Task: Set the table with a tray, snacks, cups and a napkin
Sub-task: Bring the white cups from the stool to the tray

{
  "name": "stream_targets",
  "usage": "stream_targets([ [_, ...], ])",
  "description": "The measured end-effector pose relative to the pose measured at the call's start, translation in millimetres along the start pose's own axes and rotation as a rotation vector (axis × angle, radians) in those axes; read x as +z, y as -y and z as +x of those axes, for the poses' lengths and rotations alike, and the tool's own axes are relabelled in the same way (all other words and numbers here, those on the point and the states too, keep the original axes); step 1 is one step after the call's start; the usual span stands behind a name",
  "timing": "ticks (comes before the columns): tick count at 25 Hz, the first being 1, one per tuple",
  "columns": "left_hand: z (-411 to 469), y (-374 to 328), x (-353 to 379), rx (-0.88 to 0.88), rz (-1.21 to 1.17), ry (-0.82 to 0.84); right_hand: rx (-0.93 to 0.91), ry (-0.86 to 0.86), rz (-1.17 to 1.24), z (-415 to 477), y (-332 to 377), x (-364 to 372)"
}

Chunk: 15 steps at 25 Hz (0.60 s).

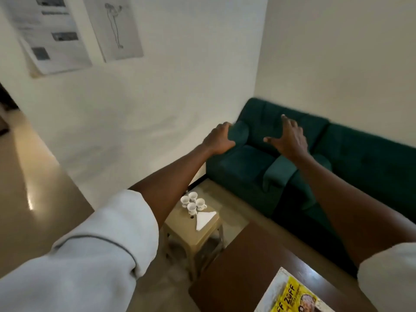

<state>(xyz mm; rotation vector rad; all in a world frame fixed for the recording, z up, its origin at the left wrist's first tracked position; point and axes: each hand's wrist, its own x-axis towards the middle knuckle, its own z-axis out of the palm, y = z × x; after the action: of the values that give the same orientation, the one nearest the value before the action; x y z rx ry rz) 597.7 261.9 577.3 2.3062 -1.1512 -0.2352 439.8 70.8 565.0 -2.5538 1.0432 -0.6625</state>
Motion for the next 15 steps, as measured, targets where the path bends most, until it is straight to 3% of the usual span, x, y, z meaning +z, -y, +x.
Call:
stream_targets([
  [9,102.2,234.8,58.3,-0.468,-0.011,0.056,-0.075,0.471,0.009,93.2,84.5,270.2],
  [15,133.9,368.8,184.1,-0.693,-0.044,0.188,-0.008,0.754,-0.069,96.5,91.2,465.6],
])
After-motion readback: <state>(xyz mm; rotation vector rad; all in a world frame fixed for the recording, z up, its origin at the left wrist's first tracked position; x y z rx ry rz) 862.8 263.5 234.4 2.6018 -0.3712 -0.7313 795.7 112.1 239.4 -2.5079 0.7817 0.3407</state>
